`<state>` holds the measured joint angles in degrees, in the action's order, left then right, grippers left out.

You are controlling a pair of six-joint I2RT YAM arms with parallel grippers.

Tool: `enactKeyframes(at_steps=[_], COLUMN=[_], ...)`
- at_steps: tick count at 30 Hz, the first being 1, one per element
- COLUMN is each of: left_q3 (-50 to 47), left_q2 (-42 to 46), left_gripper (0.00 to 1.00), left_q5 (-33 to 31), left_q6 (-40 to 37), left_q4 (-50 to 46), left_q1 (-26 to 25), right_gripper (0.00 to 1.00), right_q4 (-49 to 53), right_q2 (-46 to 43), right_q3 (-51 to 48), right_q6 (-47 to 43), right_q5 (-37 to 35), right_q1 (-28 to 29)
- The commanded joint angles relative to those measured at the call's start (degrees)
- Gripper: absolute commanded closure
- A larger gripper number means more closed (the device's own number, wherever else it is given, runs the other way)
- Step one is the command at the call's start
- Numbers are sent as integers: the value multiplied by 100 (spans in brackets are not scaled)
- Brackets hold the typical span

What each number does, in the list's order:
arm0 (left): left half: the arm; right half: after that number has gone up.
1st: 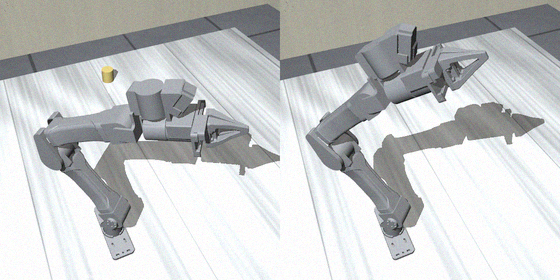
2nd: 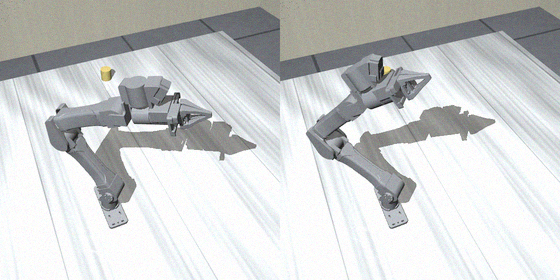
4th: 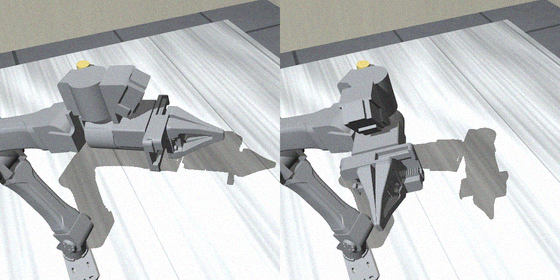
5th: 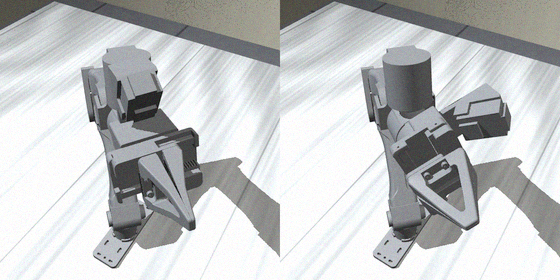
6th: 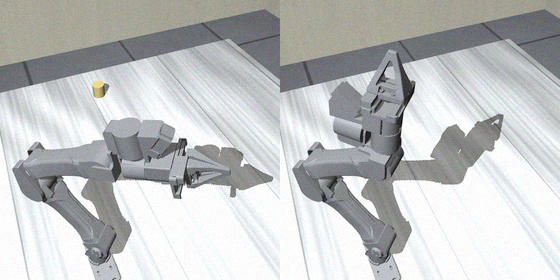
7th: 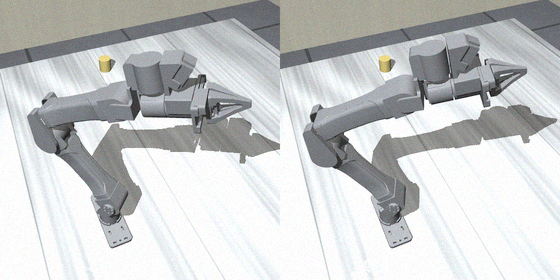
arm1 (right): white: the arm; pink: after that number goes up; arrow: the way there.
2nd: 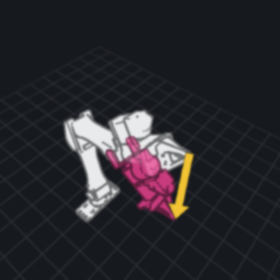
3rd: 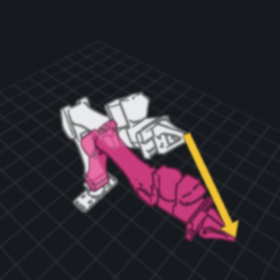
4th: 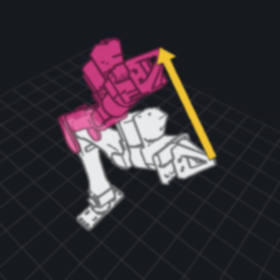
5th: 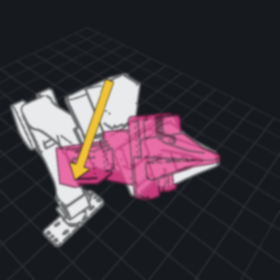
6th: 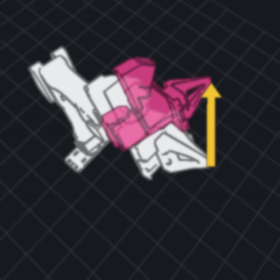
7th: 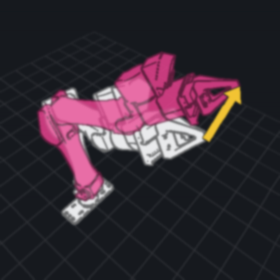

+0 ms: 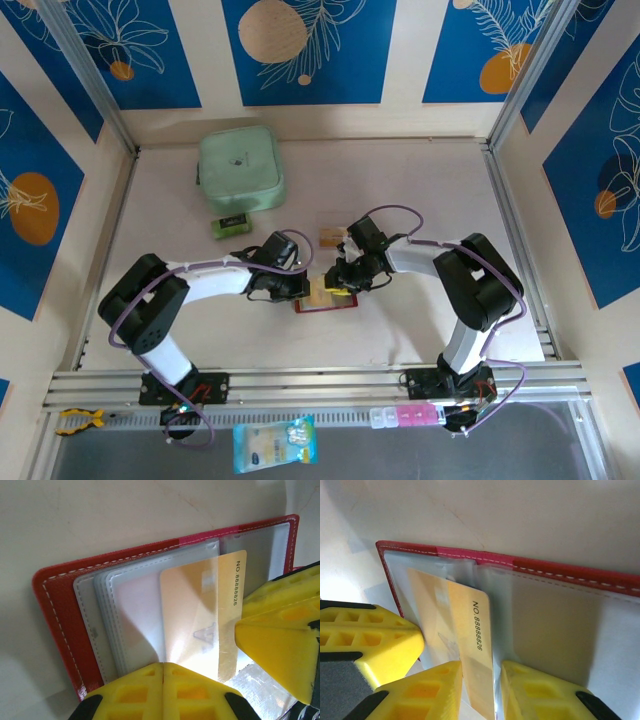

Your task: Take the credit cards out of the card holder

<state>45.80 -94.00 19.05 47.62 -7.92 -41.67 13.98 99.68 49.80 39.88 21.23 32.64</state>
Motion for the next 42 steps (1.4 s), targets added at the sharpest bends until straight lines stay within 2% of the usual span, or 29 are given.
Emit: enactKeyframes(at_steps=[1, 7, 20, 42], left_q3=[4, 34, 43, 52], left_q2=[-205, -210, -200, -104], left_gripper=[99, 99, 99, 99], left_q5=[-51, -43, -50, -84], left_q6=[-85, -90, -103, -108], left_q4=[-256, -283, -324, -289], left_q1=[-35, -43, -43, -36], right_gripper=[73, 76, 87, 94], right_q4=[-157, -378, -319, 624], right_q2=[4, -58, -110, -851], right_q3=[-54, -121, -188, -193], right_q6=[-29, 39, -76, -672], right_q5=[312, 465, 251, -209], right_q1=[-12, -30, -73, -398])
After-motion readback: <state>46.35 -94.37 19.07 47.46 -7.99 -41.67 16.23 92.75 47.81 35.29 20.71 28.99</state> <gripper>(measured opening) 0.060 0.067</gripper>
